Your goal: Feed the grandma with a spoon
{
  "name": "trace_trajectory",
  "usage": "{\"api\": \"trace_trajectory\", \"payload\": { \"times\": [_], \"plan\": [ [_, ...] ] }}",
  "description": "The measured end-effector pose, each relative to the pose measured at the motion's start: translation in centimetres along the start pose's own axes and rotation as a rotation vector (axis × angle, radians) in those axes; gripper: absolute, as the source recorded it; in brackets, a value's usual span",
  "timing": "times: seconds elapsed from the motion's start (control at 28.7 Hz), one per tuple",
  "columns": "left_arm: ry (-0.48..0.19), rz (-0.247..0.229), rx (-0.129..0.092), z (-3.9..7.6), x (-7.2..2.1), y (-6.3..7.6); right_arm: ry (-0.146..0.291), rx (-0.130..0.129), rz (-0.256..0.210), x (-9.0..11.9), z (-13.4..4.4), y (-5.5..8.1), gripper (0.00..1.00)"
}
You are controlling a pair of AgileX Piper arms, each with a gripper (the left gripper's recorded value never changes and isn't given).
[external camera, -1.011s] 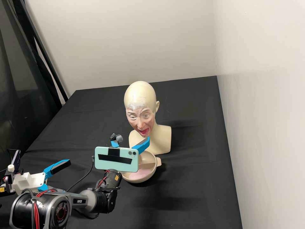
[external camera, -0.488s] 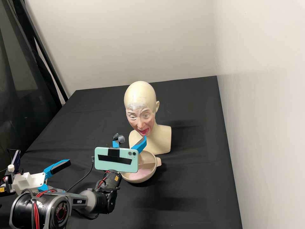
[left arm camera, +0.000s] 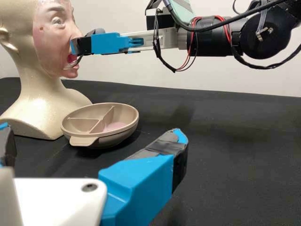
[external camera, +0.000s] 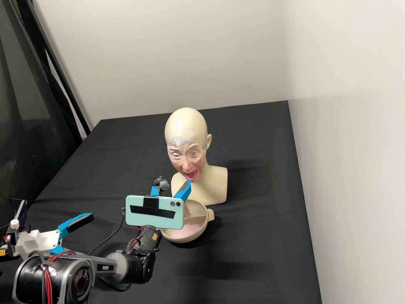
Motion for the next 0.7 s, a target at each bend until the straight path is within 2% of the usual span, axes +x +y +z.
{"api": "trace_trajectory", "payload": {
  "times": [0.7],
  "plan": [
    [-0.013, -0.003, 0.001, 0.34, 0.01, -0.08, 0.0, 0.0, 0.0, 0.0, 0.0, 0.0, 0.0]
  ]
}}
